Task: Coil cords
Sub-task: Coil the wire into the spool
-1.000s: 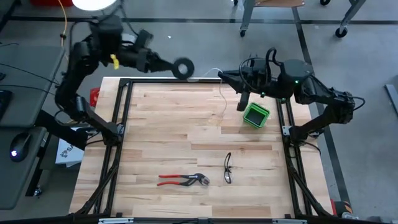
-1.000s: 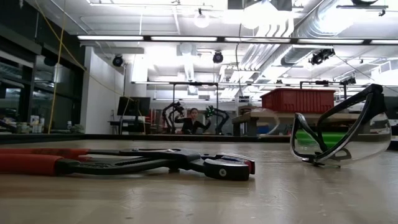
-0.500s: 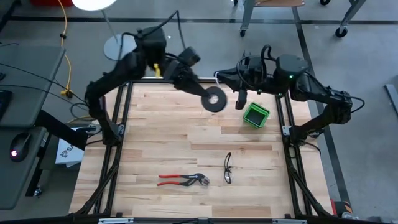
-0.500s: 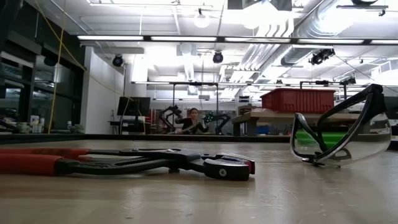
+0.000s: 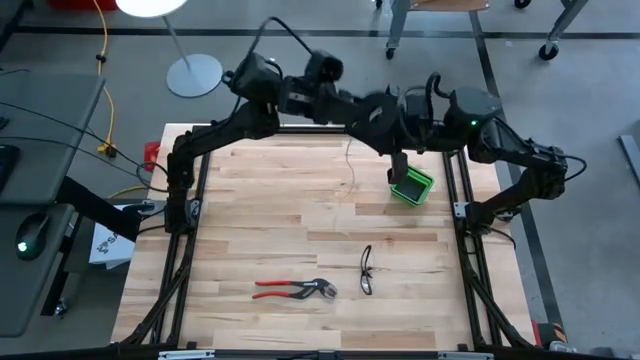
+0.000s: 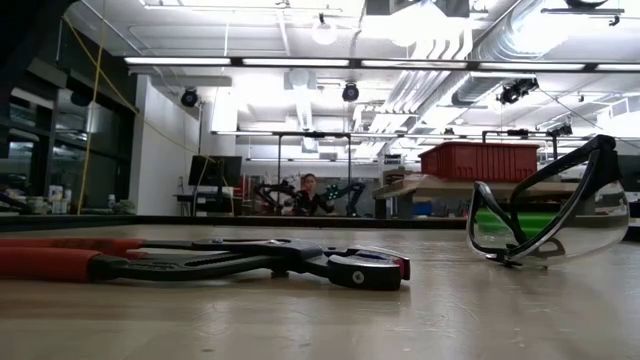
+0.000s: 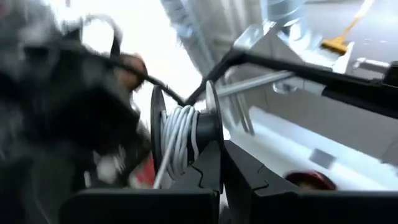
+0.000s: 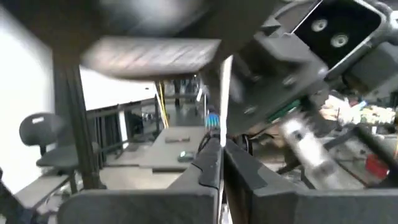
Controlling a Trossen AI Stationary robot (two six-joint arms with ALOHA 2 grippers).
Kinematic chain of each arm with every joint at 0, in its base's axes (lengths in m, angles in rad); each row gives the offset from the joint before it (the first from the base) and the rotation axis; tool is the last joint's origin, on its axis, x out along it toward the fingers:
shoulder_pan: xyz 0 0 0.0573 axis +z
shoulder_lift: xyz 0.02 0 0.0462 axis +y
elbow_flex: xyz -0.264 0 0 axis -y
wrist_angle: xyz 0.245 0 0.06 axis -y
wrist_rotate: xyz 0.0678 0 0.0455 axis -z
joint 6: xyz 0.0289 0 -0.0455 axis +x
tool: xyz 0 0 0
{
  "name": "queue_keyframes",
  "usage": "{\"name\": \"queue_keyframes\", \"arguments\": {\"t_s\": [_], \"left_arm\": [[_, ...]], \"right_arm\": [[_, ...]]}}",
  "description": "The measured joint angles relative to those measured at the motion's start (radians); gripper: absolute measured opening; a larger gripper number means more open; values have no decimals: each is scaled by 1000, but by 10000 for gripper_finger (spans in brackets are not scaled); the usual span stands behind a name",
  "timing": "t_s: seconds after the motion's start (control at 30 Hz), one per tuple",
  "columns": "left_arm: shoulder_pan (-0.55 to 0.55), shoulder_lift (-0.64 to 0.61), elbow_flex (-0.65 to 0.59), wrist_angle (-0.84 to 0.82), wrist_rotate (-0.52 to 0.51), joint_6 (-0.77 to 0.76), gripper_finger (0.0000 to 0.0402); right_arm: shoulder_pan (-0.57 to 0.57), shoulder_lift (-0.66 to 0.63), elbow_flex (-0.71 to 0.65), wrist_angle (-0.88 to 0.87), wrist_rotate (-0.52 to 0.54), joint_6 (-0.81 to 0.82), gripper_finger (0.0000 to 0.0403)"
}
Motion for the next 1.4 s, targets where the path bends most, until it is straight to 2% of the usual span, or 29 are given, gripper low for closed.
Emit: {"name": "queue_keyframes", "arguments": {"t_s": [0.17, 0.3, 0.53, 0.63, 0.83, 1.0, 1.07, 1.17, 1.2, 1.33, 1.4], "left_arm": [[35, -6, 0, 80, -136, 177, 0], [51, -14, 24, 125, -234, 274, 0], [48, -26, 50, 160, -247, 342, 0], [46, -35, 51, 162, -249, 357, 0], [45, -50, 56, 167, -257, 366, 0], [47, -57, 53, 154, -251, 382, 0], [50, -64, 54, 159, -252, 389, 0], [57, -73, 55, 160, -252, 410, 0], [57, -74, 55, 157, -252, 418, 0], [95, -95, 52, 121, -244, 438, 0], [126, -127, 52, 38, -238, 446, 0]], "right_arm": [[5, 0, 3, 52, 42, 28, 7], [7, 7, -2, 25, 66, 25, 53], [0, 51, 0, 38, 204, 19, 153], [-2, 86, -3, 32, 187, 19, 167], [-2, 122, -1, 74, 186, 19, 169], [-2, 130, -2, 86, 186, 19, 152], [-2, 127, -1, 87, 186, 19, 118], [3, 128, -1, 80, 177, 20, 31], [7, 128, -1, 73, 170, 22, 17], [30, 112, -1, 38, 150, 52, 3], [48, 95, -1, 29, 148, 64, 2]]}}
